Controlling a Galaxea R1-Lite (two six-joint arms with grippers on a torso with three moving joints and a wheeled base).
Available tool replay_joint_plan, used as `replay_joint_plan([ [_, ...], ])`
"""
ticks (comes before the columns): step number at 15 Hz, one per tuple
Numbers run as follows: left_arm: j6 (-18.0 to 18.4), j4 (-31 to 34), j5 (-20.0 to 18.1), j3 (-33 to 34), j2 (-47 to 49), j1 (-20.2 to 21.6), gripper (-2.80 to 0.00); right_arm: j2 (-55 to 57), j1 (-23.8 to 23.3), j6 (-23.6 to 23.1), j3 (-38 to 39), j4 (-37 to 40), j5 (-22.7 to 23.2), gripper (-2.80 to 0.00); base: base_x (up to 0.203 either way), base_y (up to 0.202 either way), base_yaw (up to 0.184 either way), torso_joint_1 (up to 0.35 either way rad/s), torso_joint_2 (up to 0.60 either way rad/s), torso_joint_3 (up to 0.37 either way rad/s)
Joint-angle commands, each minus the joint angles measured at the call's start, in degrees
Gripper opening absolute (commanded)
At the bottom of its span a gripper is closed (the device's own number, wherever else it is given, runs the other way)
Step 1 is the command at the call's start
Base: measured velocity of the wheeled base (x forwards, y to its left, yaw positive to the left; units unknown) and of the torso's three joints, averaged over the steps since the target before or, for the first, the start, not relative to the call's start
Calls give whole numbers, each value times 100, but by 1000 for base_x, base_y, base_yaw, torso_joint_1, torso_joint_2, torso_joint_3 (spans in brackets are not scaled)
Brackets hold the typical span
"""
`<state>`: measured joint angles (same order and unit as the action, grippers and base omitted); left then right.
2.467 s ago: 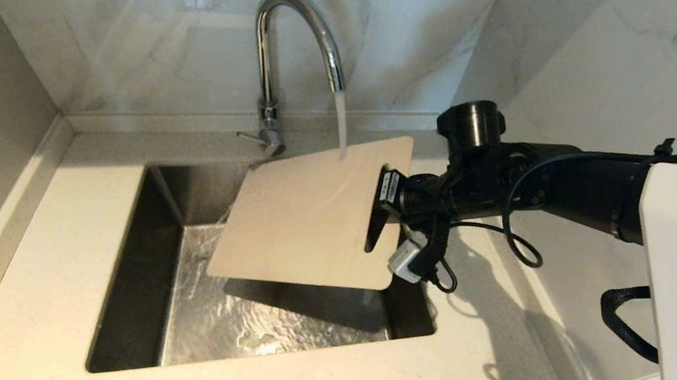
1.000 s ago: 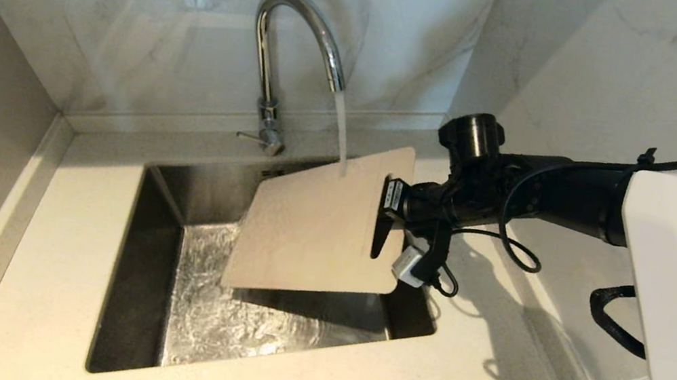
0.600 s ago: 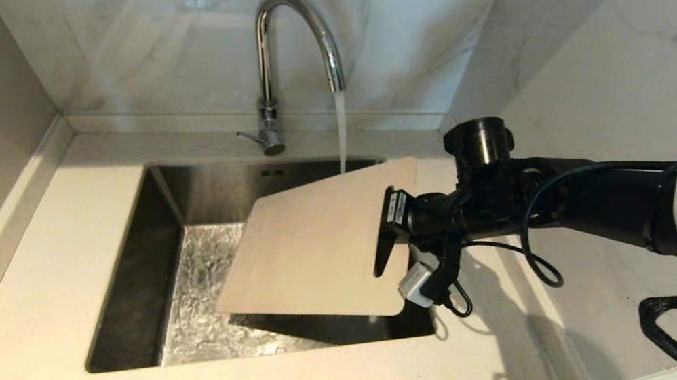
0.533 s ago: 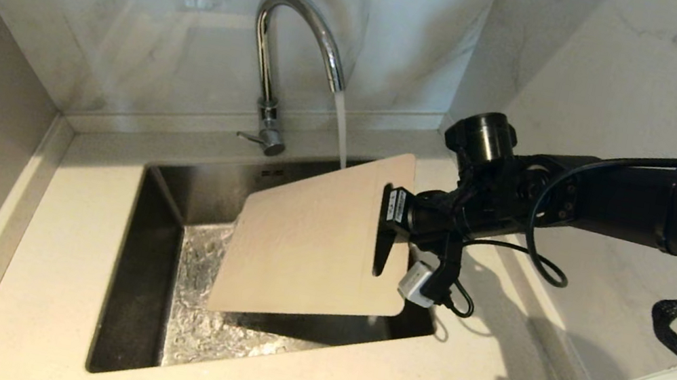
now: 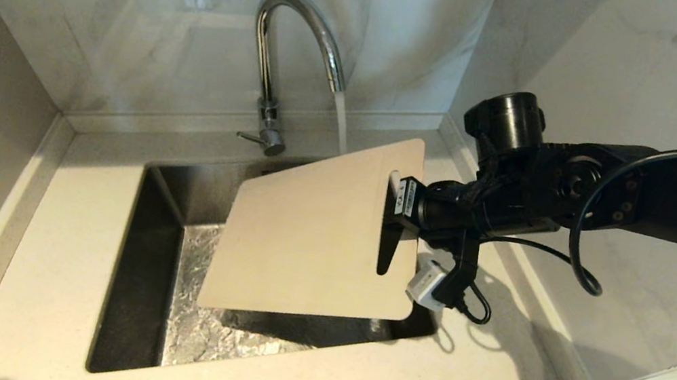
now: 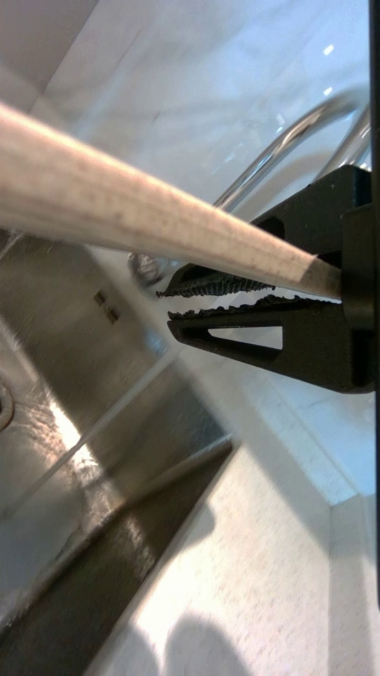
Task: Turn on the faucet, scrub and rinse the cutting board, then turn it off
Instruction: Scrub the cutting board underwater
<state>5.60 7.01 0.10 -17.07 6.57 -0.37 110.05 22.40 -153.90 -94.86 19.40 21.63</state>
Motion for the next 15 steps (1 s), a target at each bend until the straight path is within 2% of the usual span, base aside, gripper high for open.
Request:
replay_joint_plan([
  [1, 67, 82, 11, -1304, 1270, -96, -280, -206, 19, -22, 90, -1, 26, -280, 0, 0, 0, 0, 0, 0],
  [5, 256, 164, 44, -3831, 3129, -126, -280, -220, 71, 89, 81, -15, 26, -280, 0, 0, 0, 0, 0, 0],
  [8, 395, 218, 73, -5551, 4575, 184, -280, -229, 77, 115, 67, -24, 26, -280, 0, 0, 0, 0, 0, 0],
  [12, 462, 259, 83, -7071, 6170, 925, -280, -229, 80, 124, 46, -33, 35, -280, 0, 0, 0, 0, 0, 0],
  [14, 429, 354, 88, -7770, 6813, 1129, -280, -229, 146, 185, 58, -33, 35, -280, 0, 0, 0, 0, 0, 0],
  [15, 360, 697, 49, -7950, 6951, 1145, -280, -238, 178, 185, 73, -50, 35, -280, 0, 0, 0, 0, 0, 0],
])
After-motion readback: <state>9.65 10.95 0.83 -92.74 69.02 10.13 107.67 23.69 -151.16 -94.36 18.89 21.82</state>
